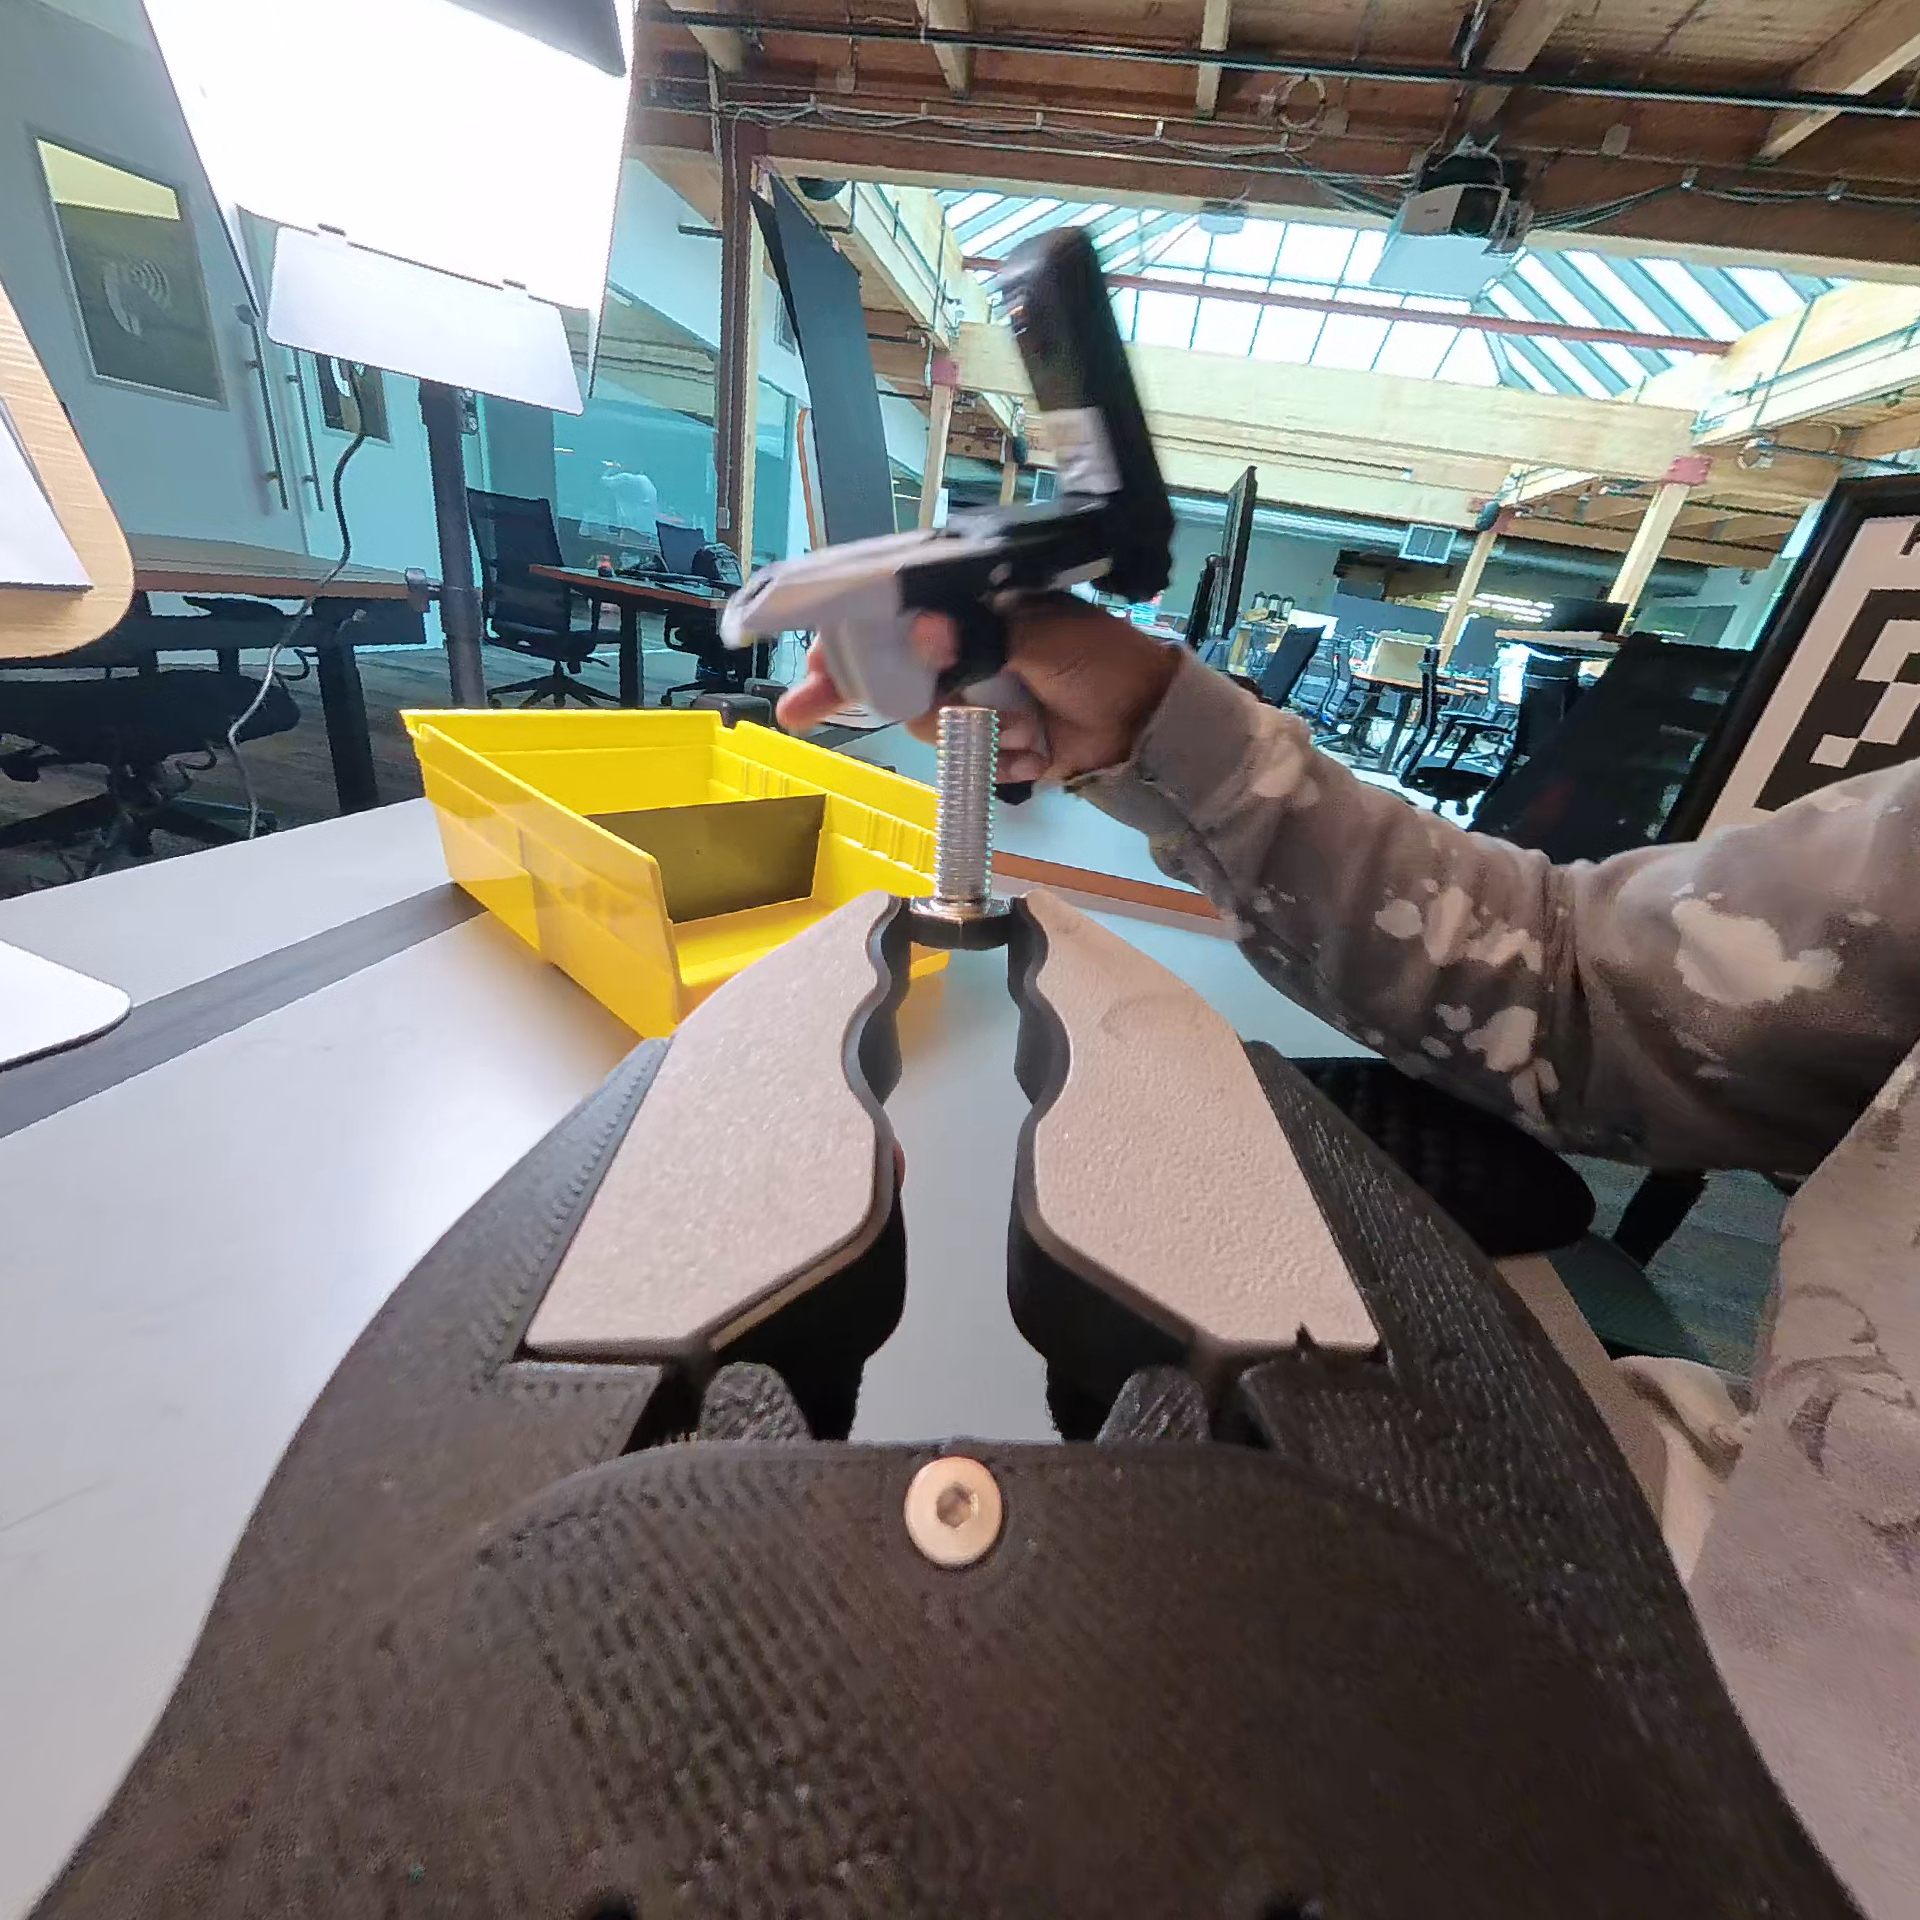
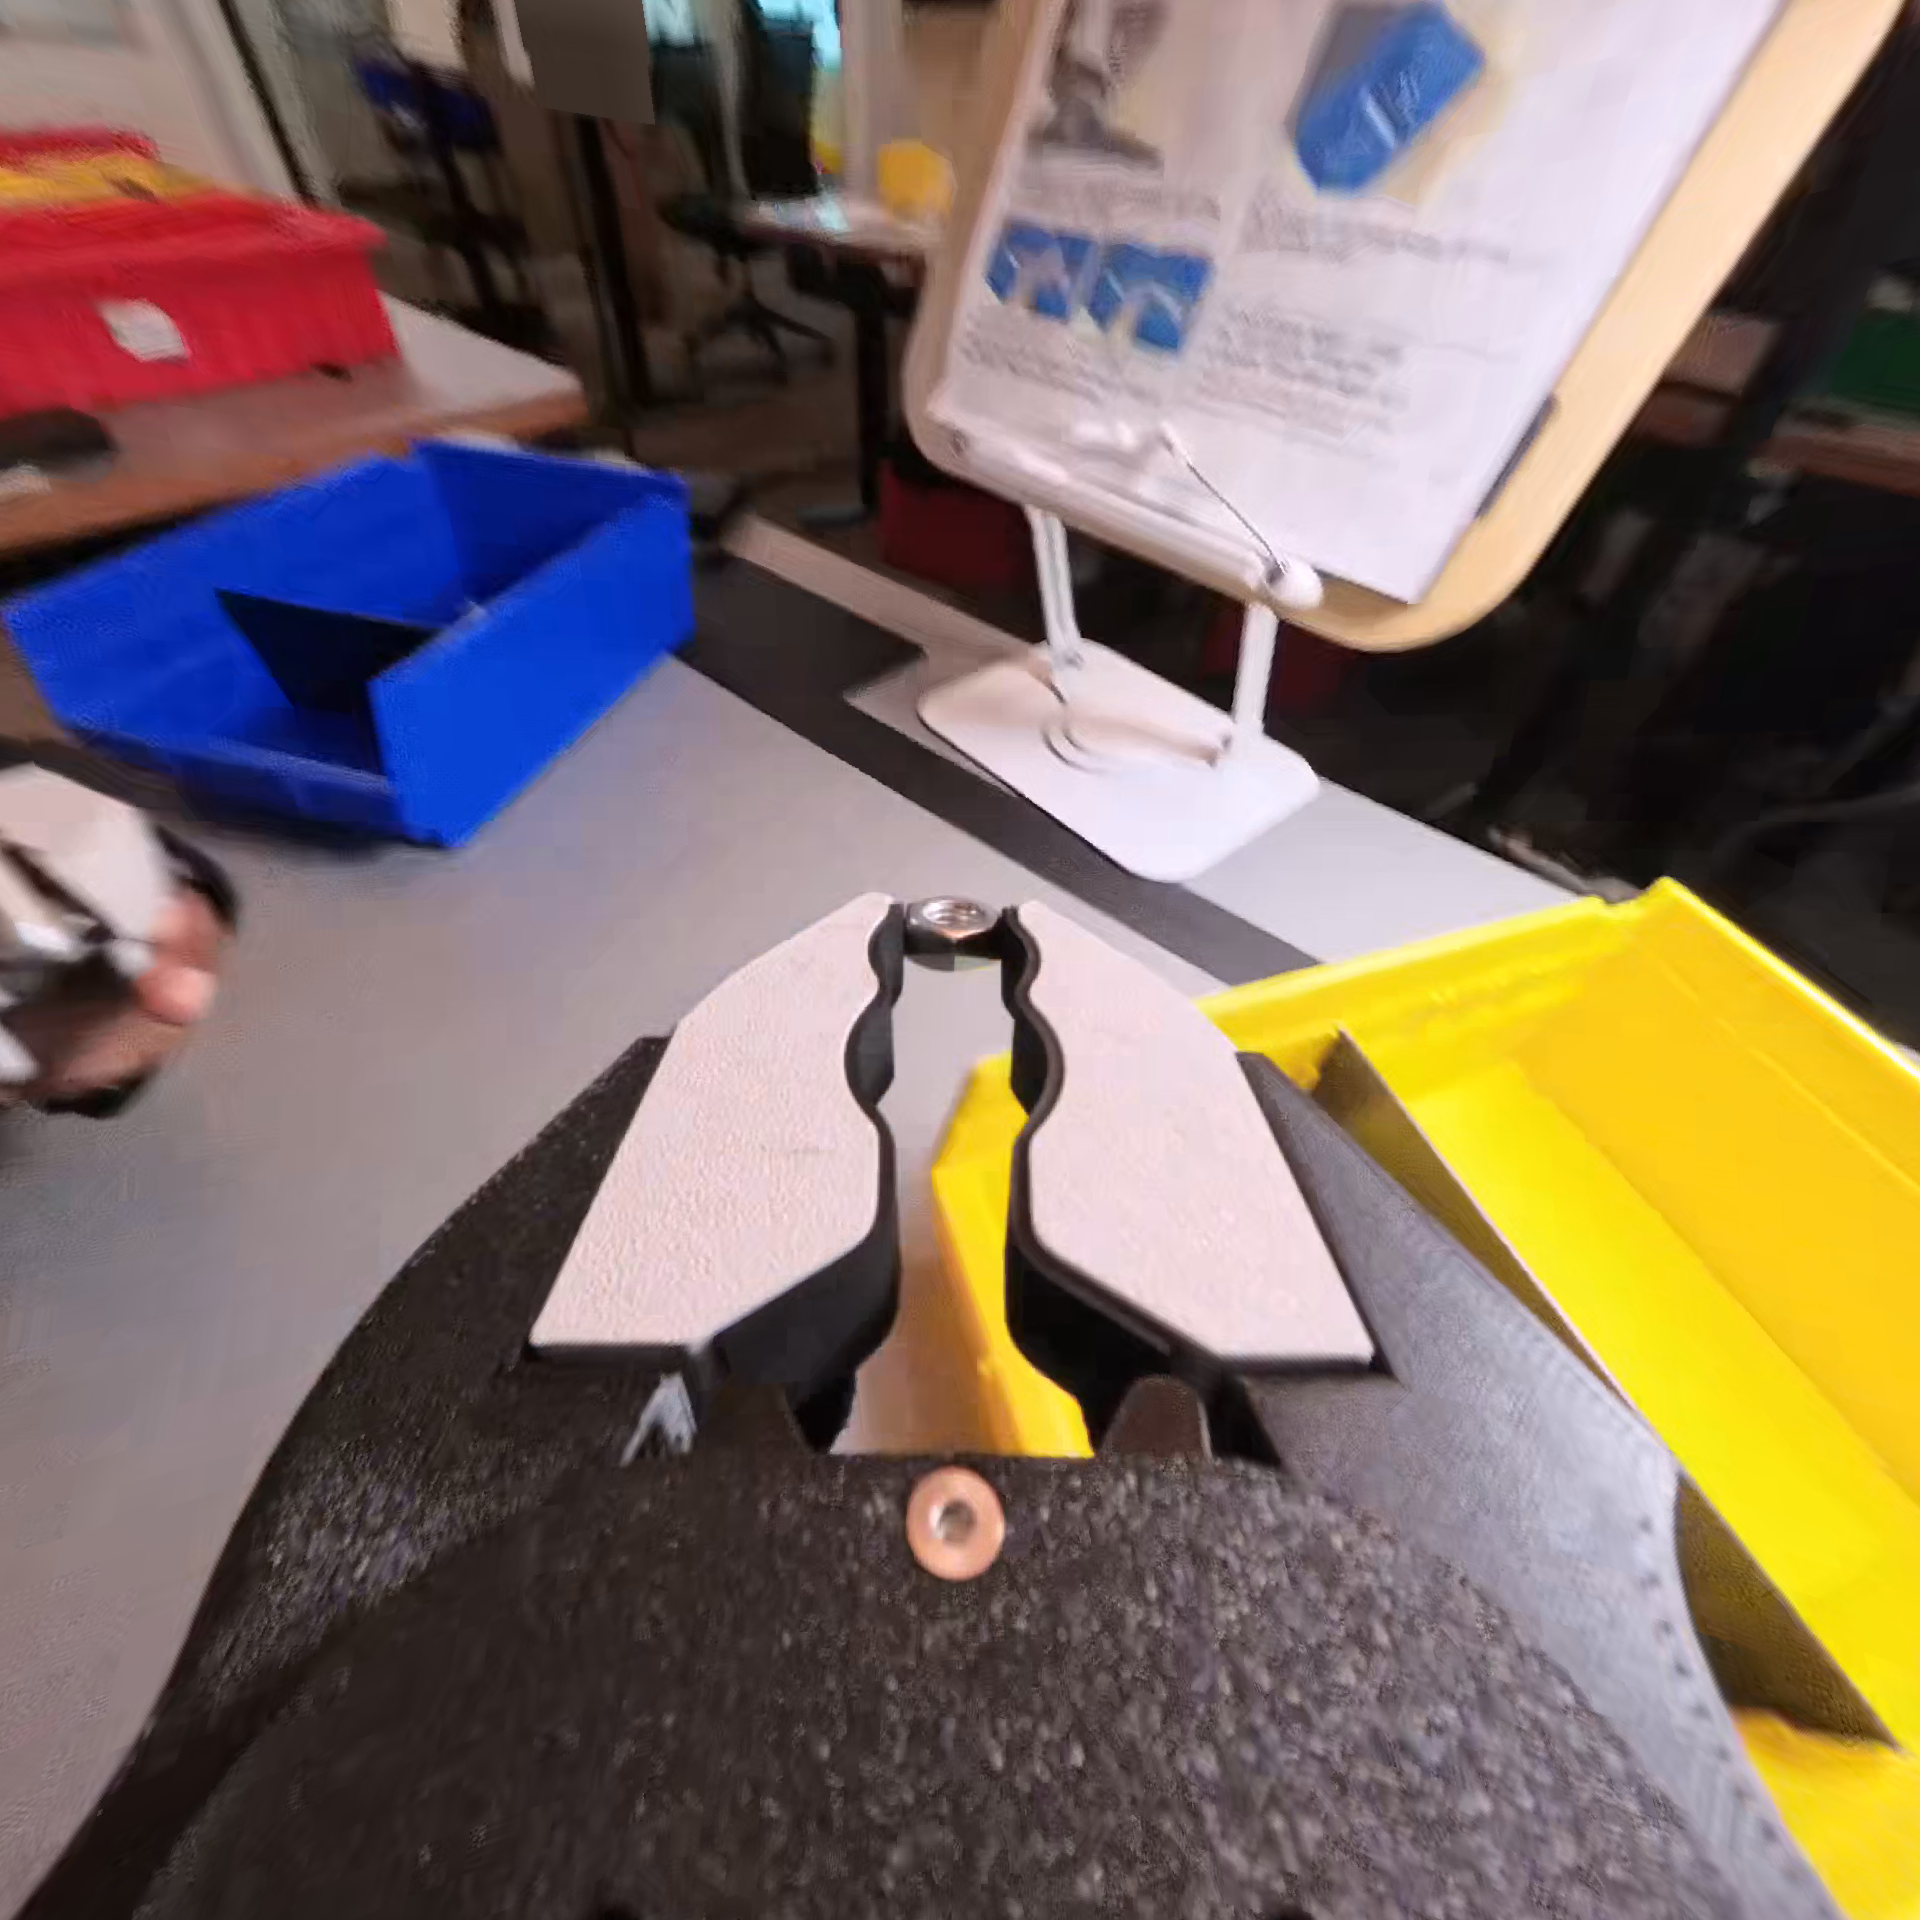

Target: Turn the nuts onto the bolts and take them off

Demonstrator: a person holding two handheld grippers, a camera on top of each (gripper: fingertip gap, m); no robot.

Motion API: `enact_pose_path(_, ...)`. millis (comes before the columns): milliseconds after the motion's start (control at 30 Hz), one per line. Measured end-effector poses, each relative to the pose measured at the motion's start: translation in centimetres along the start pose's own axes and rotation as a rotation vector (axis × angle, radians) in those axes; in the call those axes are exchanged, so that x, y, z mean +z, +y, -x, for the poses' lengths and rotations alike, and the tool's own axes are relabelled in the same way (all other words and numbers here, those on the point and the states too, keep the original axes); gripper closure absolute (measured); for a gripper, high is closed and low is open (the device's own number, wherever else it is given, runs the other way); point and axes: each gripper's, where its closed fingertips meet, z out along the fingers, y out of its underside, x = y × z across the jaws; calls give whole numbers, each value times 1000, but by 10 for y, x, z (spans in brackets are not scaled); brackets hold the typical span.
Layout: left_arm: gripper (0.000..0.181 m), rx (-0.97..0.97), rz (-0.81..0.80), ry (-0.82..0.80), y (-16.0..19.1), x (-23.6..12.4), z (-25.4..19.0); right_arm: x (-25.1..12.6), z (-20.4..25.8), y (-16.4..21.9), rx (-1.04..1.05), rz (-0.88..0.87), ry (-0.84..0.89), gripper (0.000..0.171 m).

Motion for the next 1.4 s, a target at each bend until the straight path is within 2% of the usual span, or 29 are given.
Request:
enact_pose_path(67, 163, 7, -1, -5, -1, -1, 1, 13, -47, 50, -10, 251, 118, 154)
enact_pose_path(167, 163, 11, 1, -7, -1, -2, 1, 31, -83, 119, -8, 556, 186, 154)
enact_pose_path(233, 163, 14, 6, -8, -1, -2, 2, 41, -95, 150, -28, 694, 199, 154)
enact_pose_path(300, 163, 17, 10, -10, 1, -2, 2, 51, -104, 168, -20, 756, 199, 154)
enact_pose_path(567, 163, 19, 26, -3, 5, -2, 2, 76, -121, 179, 31, 706, 200, 153)
enact_pose_path(600, 163, 19, 26, -4, 5, -2, 2, 75, -121, 178, 23, 704, 203, 146)
enact_pose_path(667, 163, 19, 26, -6, 5, -2, 3, 71, -120, 173, 20, 678, 215, 136)
enact_pose_path(767, 163, 16, 35, -13, 7, -2, 5, 63, -113, 147, 20, 559, 218, 136)
enact_pose_path(900, 163, 13, 73, -25, 14, 0, 8, 50, -74, 85, -29, 314, 98, 137)
enact_pose_path(1000, 163, 34, 134, -36, 25, 3, 9, 34, -4, 42, -133, 197, -163, 139)
enact_pose_path(1067, 163, 61, 179, -41, 33, 5, 9, 19, 54, 28, -223, 194, -373, 141)
enact_pose_path(1133, 163, 89, 220, -39, 41, 8, 6, 7, 107, 28, -300, 236, -553, 141)
enact_pose_path(1233, 163, 124, 268, -27, 49, 11, 0, 3, 156, 42, -385, 303, -690, 140)
enact_pose_path(1333, 163, 150, 304, -18, 55, 12, -4, 5, 178, 56, -423, 352, -743, 143)
enact_pose_path(1400, 163, 159, 324, -9, 56, 12, -5, 6, 181, 63, -455, 374, -748, 160)
